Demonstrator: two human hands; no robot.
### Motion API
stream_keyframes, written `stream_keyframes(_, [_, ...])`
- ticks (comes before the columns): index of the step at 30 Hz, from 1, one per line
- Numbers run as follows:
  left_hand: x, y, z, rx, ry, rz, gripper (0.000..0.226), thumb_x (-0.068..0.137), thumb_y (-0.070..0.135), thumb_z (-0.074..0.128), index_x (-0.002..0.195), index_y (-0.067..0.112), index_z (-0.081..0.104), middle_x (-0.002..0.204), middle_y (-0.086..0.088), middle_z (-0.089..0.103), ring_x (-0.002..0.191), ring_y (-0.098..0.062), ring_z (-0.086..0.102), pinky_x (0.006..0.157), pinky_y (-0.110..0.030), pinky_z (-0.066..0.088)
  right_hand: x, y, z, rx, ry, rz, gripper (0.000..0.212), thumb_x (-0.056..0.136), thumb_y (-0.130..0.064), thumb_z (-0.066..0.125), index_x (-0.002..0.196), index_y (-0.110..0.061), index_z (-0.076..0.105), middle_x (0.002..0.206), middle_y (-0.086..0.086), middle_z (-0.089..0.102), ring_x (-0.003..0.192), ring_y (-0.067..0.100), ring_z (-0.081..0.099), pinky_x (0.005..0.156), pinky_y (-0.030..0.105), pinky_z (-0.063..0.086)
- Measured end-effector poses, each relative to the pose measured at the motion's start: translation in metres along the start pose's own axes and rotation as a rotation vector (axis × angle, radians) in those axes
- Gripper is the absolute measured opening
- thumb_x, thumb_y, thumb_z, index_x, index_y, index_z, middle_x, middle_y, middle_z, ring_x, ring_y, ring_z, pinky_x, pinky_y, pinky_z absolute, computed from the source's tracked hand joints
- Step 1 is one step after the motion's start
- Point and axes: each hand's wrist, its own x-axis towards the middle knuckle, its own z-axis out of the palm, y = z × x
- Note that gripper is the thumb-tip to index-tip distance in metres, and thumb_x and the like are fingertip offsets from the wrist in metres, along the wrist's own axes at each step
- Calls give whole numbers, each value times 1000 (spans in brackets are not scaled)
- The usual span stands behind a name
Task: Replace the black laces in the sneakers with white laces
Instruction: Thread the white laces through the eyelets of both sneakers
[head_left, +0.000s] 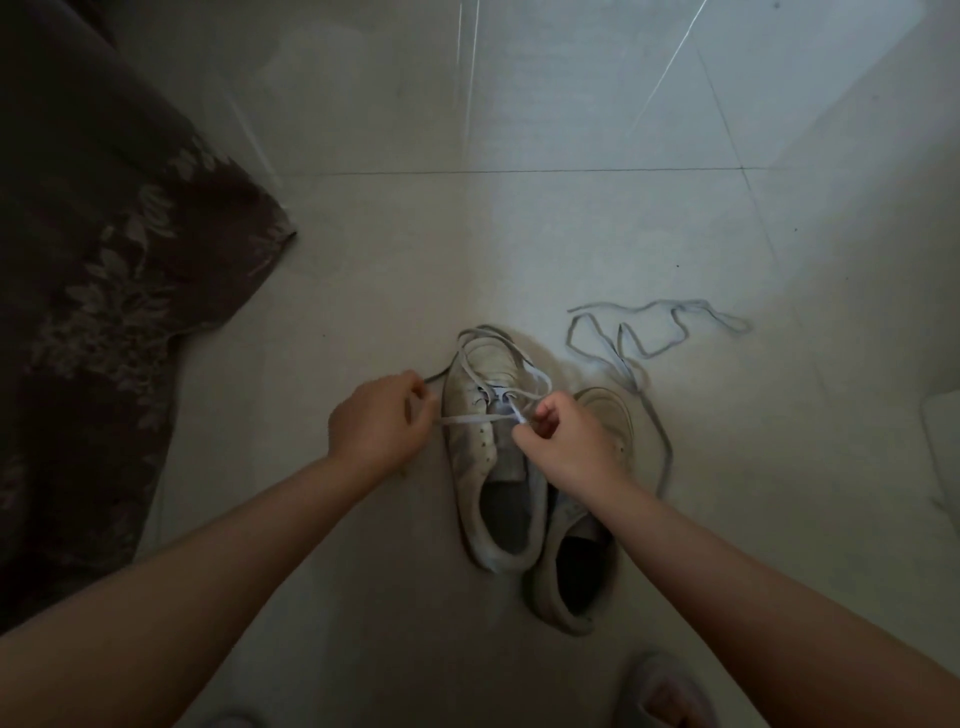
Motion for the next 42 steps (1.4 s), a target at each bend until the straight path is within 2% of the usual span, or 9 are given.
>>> stream_keyframes(4, [-8, 24, 11, 110, 110, 410, 37, 77, 54, 46, 90, 28, 70, 92, 2, 63, 92, -25, 58, 80, -35, 35, 0, 3, 2, -36, 2, -14, 22, 76, -31, 68, 86, -16, 54, 86, 1, 62, 81, 19, 56, 68, 29, 40])
stream_keyframes(10, [0, 54, 20, 179, 40, 483, 21, 80, 34, 59, 83, 18, 72, 89, -5, 60, 95, -29, 54, 76, -34, 26, -1, 2, 0, -94, 10, -69, 17, 79, -31, 66, 82, -19, 54, 80, -1, 61, 75, 17, 54, 57, 27, 33])
stream_keyframes(15, [-1, 56, -2, -698, -234, 75, 22, 92, 10, 51, 71, 11, 57, 72, -4, 52, 59, 0, 48, 55, -15, 35, 1, 1, 1, -132, 72, -96, 16, 82, -26, 61, 74, -16, 50, 73, 3, 55, 69, 21, 50, 54, 28, 29])
stream_keyframes(18, [-1, 32, -8, -957, -243, -280, 33, 93, 11, 40, 62, 12, 52, 67, -6, 56, 56, -10, 49, 52, -22, 36, 6, 0, 0, -92, 83, -64, 16, 83, -23, 60, 73, -17, 49, 71, 0, 53, 67, 19, 49, 50, 26, 29])
stream_keyframes(22, [4, 2, -1, -463, -163, -410, 38, 90, 28, 49, 55, 14, 51, 61, -4, 53, 69, -23, 53, 66, -31, 42, 9, 0, 0, -55, 51, -72, 10, 84, -25, 59, 88, -20, 51, 73, -3, 54, 67, 17, 51, 53, 26, 33])
stream_keyframes(28, [-1, 42, 7, -52, 34, 191, 32, 83, 45, 51, 104, 24, 62, 103, 0, 61, 103, -24, 54, 86, -34, 37, 12, 4, 3, 96, 29, -89, 37, 82, -28, 66, 116, -26, 52, 85, -6, 58, 73, 9, 56, 67, 24, 43])
stream_keyframes(32, [5, 66, 12, 133, -54, 260, 45, 85, 40, 55, 126, 24, 48, 126, -2, 49, 121, -24, 43, 95, -35, 31, 17, -1, 0, 352, 56, -54, 48, 88, -22, 63, 133, -27, 48, 120, 3, 55, 106, 13, 57, 92, 20, 43])
stream_keyframes(39, [8, 68, 12, -33, -50, 142, 66, 83, 38, 60, 141, 27, 30, 126, -7, 47, 114, -30, 50, 93, -39, 37, 30, -13, -7, 332, 33, -23, 18, 93, -19, 58, 107, -14, 66, 101, -1, 64, 96, 11, 59, 82, 7, 44])
stream_keyframes(42, [5, 61, 11, 121, 98, 272, 43, 80, 39, 62, 119, 24, 57, 114, -9, 50, 109, -32, 49, 87, -40, 37, 35, -7, -2, 456, 100, 60, 9, 87, -22, 66, 93, -19, 61, 88, -3, 65, 91, 19, 64, 91, 38, 53])
